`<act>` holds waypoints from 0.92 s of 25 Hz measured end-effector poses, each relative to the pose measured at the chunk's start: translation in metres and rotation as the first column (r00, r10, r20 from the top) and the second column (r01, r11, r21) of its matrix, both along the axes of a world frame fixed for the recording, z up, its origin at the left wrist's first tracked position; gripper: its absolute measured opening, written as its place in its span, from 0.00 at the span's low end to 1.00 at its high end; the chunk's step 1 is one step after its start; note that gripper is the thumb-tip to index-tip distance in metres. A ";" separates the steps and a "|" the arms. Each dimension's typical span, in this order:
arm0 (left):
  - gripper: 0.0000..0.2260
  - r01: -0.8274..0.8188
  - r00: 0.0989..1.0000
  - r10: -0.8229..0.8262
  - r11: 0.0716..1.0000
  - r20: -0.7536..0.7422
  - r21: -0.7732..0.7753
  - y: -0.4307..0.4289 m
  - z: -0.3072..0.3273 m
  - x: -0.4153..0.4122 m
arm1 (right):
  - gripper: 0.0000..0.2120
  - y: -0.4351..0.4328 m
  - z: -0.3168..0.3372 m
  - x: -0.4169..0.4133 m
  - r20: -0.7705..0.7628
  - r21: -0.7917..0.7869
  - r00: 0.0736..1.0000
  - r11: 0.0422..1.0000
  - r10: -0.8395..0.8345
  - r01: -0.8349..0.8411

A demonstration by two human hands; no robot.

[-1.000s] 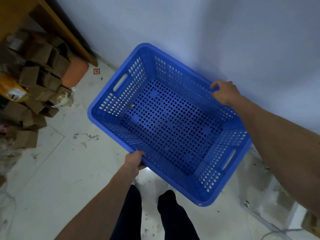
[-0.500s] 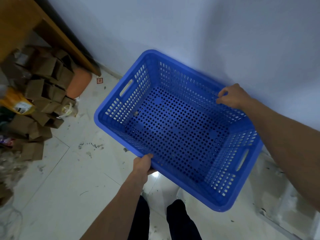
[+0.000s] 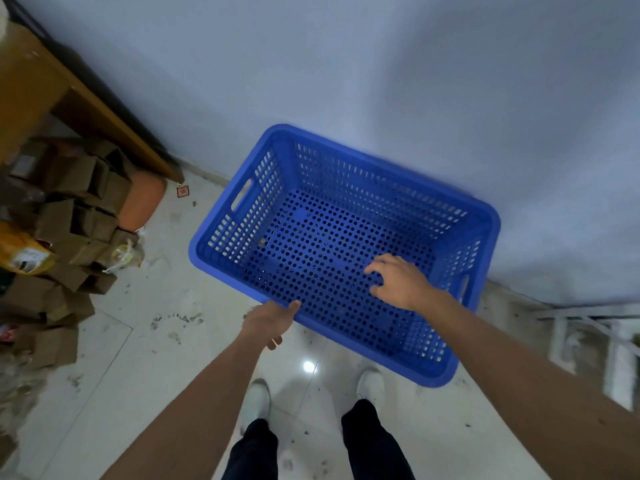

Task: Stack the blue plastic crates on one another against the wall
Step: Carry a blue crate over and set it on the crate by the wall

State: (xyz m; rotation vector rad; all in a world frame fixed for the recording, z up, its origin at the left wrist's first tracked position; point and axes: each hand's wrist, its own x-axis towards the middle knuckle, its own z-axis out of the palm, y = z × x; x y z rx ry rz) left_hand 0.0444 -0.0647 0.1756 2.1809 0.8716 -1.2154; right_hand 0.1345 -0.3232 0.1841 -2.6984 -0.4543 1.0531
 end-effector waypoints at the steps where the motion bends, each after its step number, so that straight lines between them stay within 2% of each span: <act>1: 0.31 0.144 0.990 -0.144 0.989 0.009 0.030 0.006 0.005 0.006 | 0.22 0.007 0.005 -0.009 -0.023 0.016 0.999 0.999 -0.031 0.031; 3: 0.29 0.369 0.923 -0.375 0.926 0.086 0.076 0.015 0.015 0.020 | 0.21 0.020 0.015 -0.031 -0.061 0.029 0.993 0.994 -0.105 0.107; 4: 0.27 0.478 0.859 -0.492 0.870 0.140 0.122 0.019 0.019 0.027 | 0.21 0.025 0.020 -0.042 -0.075 0.027 0.986 0.989 -0.146 0.148; 6: 0.23 0.664 0.675 -0.701 0.713 0.230 0.225 0.032 0.027 0.035 | 0.23 0.038 0.024 -0.066 -0.094 0.000 0.975 0.980 -0.199 0.200; 9: 0.19 0.810 0.443 -0.849 0.517 0.288 0.277 0.057 0.028 0.035 | 0.27 0.054 0.013 -0.109 -0.096 -0.069 0.959 0.963 -0.268 0.262; 12: 0.19 0.878 0.346 -0.917 0.391 0.196 0.276 0.084 0.016 0.028 | 0.24 0.070 -0.009 -0.146 -0.070 -0.138 0.960 0.956 -0.272 0.260; 15: 0.18 0.902 0.208 -0.970 0.240 0.125 0.360 0.099 -0.006 0.027 | 0.21 0.078 -0.032 -0.160 0.090 -0.179 0.962 0.946 -0.258 0.270; 18: 0.20 0.904 0.094 -0.994 0.109 0.056 0.414 0.101 -0.022 0.031 | 0.18 0.076 -0.044 -0.158 0.139 -0.190 0.968 0.954 -0.209 0.234; 23: 0.20 0.855 -0.072 -0.997 -0.062 -0.001 0.515 0.097 -0.027 0.038 | 0.15 0.062 -0.042 -0.146 0.200 -0.331 0.980 0.942 0.008 0.060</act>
